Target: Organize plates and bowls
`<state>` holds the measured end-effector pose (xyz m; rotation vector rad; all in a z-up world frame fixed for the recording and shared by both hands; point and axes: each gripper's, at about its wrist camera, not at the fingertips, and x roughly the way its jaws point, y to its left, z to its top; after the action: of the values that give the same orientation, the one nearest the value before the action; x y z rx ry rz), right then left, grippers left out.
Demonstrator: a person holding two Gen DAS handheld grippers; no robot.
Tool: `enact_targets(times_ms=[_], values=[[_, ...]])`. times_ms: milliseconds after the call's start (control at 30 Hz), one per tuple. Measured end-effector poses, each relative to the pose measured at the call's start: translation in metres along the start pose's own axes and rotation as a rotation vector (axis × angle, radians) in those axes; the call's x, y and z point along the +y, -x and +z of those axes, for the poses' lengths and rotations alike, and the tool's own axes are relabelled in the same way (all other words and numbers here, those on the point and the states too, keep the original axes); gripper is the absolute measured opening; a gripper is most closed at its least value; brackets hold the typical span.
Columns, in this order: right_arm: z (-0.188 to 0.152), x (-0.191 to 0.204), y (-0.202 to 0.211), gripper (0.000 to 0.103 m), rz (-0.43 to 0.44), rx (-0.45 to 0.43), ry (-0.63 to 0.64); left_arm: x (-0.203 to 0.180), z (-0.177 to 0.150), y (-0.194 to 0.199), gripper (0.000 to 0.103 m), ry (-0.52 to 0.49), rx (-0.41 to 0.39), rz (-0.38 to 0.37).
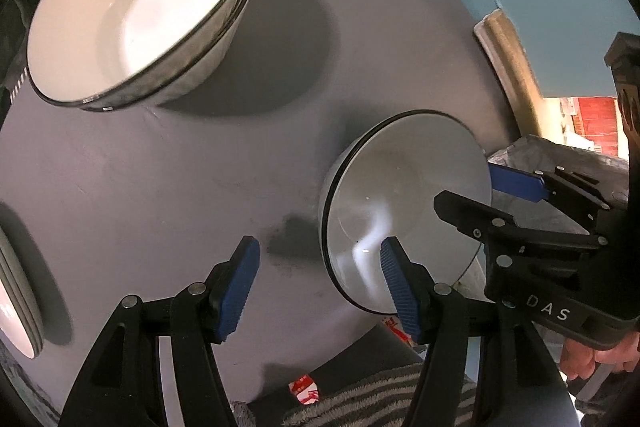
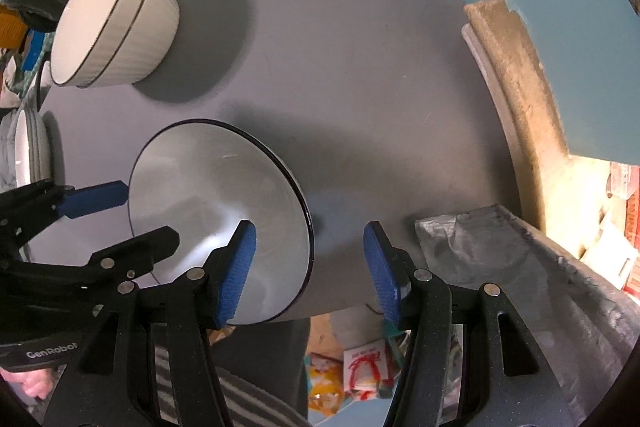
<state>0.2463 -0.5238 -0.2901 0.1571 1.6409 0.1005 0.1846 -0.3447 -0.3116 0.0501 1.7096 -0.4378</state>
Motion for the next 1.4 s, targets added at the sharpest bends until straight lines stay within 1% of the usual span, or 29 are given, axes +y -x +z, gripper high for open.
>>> enact_targets(times_ms=[67,333,367,467,533,600,633,667,700,767,833,900,1000,1100,1167,1300,1400], values=[[-0.007,-0.001,-0.001,0.055,0.003,0.001,-0.005,0.002,0.0,-0.002,0.064,0.004,0.004,0.006],[-0.012,-0.004,-0.004,0.055,-0.002,0.01,-0.015,0.012,0.004,-0.011,0.064,0.007,-0.009,0.028],[-0.014,-0.005,-0.006,0.055,-0.004,0.009,-0.017,0.013,0.004,-0.013,0.06,0.01,-0.005,0.028],[-0.013,-0.003,-0.007,0.055,-0.01,0.019,-0.013,0.013,0.005,-0.019,0.052,0.016,-0.001,0.038],[-0.013,-0.001,-0.007,0.052,-0.017,0.018,-0.005,0.014,0.005,-0.019,0.05,0.018,-0.004,0.028],[-0.012,0.001,-0.006,0.044,-0.016,0.02,-0.001,0.012,0.007,-0.019,0.049,0.014,-0.01,0.03],[-0.012,0.001,-0.006,0.044,-0.014,0.022,-0.003,0.012,0.007,-0.018,0.048,0.011,-0.013,0.032],[-0.011,0.001,-0.006,0.042,-0.013,0.023,-0.007,0.011,0.007,-0.018,0.046,0.007,-0.015,0.033],[-0.011,0.001,-0.006,0.037,-0.014,0.023,-0.009,0.01,0.007,-0.018,0.046,0.004,-0.017,0.034],[-0.014,0.002,-0.01,0.031,-0.013,0.026,-0.014,0.01,0.007,-0.018,0.043,0.003,-0.018,0.028],[-0.014,0.002,-0.011,0.029,-0.007,0.029,-0.022,0.012,0.009,-0.018,0.042,0.004,-0.018,0.018],[-0.013,0.003,-0.011,0.023,-0.005,0.033,-0.027,0.013,0.01,-0.018,0.042,0.006,-0.019,0.017],[-0.016,0.005,-0.014,0.018,0.009,0.041,-0.031,0.011,0.005,-0.018,0.041,0.002,-0.026,0.014],[-0.016,0.007,-0.014,0.018,-0.003,0.042,-0.028,0.011,0.001,-0.021,0.04,0.007,-0.029,0.008],[-0.015,0.009,-0.012,0.017,-0.008,0.043,-0.028,0.017,0.002,-0.019,0.035,0.006,-0.028,0.003],[-0.018,0.01,-0.011,0.01,-0.017,0.048,-0.033,0.011,0.001,-0.02,0.03,-0.005,-0.03,0.009],[-0.021,0.009,-0.013,0.009,-0.013,0.046,-0.038,0.009,0.001,-0.021,0.026,0.005,-0.029,-0.009]])
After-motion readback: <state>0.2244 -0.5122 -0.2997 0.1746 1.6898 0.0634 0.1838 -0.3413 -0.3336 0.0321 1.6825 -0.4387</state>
